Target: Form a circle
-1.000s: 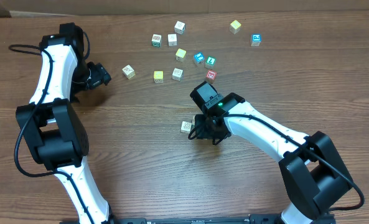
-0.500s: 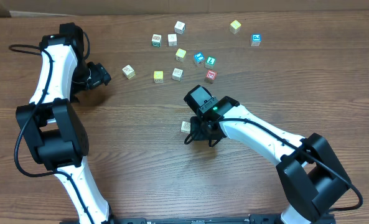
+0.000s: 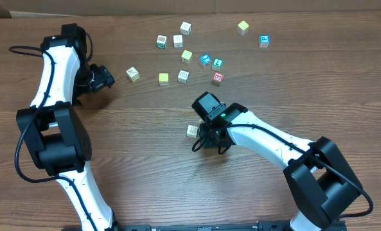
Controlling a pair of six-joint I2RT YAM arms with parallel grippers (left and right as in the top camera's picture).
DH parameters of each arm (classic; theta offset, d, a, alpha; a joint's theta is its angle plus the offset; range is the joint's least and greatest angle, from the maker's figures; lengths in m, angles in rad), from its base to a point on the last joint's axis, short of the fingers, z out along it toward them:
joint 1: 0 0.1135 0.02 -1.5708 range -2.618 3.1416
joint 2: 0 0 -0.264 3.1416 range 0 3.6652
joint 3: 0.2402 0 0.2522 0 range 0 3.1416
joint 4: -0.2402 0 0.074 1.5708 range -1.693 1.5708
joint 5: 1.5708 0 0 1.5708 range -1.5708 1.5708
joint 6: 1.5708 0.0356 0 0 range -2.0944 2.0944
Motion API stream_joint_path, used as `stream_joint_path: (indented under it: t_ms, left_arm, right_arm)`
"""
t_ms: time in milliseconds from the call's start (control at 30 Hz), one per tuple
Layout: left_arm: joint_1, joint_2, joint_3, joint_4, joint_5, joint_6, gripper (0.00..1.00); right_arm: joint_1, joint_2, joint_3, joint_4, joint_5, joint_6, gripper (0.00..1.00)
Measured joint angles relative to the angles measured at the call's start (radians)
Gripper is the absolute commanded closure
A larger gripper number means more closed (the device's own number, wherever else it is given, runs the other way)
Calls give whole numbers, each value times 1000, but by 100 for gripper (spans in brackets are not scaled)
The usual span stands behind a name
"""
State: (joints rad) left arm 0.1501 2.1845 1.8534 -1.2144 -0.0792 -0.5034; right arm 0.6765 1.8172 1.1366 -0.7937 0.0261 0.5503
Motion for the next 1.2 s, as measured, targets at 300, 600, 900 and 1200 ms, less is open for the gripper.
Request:
stream_joint_path:
  t_ms: [300,600,900,1200]
  left_arm:
    - [0,0,0,0,0,0,0]
    - [0,0,0,0,0,0,0]
    - [0,0,0,0,0,0,0]
    - [0,0,0,0,0,0,1]
  right_arm:
    - [0,0,0,-1,5,0,70]
    - [0,0,0,-10,5,16,72]
    - [0,0,0,-12,5,35,70]
    - [0,0,0,-19,7,41,67]
